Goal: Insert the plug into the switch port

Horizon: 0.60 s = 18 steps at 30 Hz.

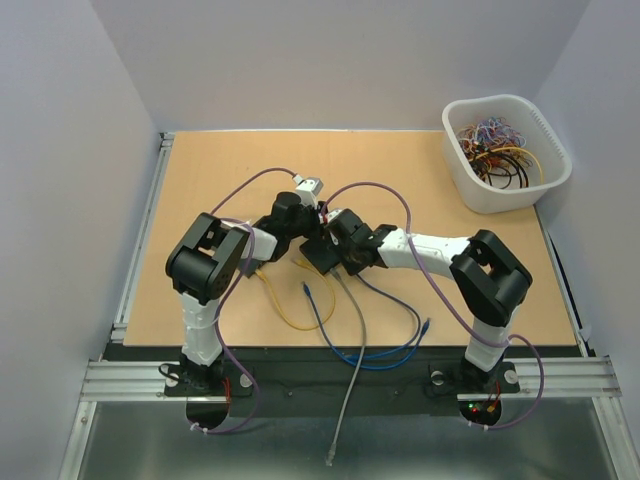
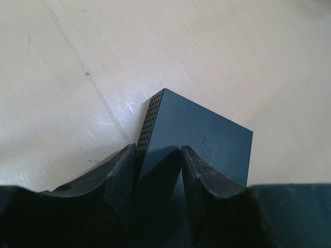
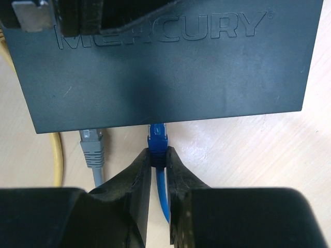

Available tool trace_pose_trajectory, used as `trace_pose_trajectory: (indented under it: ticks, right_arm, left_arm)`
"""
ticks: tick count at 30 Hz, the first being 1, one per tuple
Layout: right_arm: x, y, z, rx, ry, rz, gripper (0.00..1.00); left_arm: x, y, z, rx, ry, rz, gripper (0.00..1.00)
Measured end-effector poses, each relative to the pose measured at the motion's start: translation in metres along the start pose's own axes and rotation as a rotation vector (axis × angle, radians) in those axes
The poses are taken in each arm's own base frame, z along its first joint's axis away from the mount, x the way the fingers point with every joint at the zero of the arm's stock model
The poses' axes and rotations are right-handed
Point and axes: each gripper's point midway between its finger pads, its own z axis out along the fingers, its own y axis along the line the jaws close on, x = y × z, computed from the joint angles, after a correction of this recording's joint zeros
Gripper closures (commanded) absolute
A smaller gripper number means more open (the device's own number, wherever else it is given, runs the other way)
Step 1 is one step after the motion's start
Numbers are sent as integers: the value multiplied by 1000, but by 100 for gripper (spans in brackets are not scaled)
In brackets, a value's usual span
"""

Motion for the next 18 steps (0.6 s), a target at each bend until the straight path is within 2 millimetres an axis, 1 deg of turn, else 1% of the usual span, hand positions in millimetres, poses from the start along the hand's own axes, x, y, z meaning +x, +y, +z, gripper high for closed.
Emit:
trace_pose_trajectory:
  ticks: [7, 18]
  right_arm:
    - [0, -1, 0, 2, 2, 0, 100]
    - [4, -3, 3, 3, 0, 3, 100]
  left_arm:
    - [0, -1, 0, 3, -9, -6, 55]
    - [3, 0, -3, 1, -55, -51, 55]
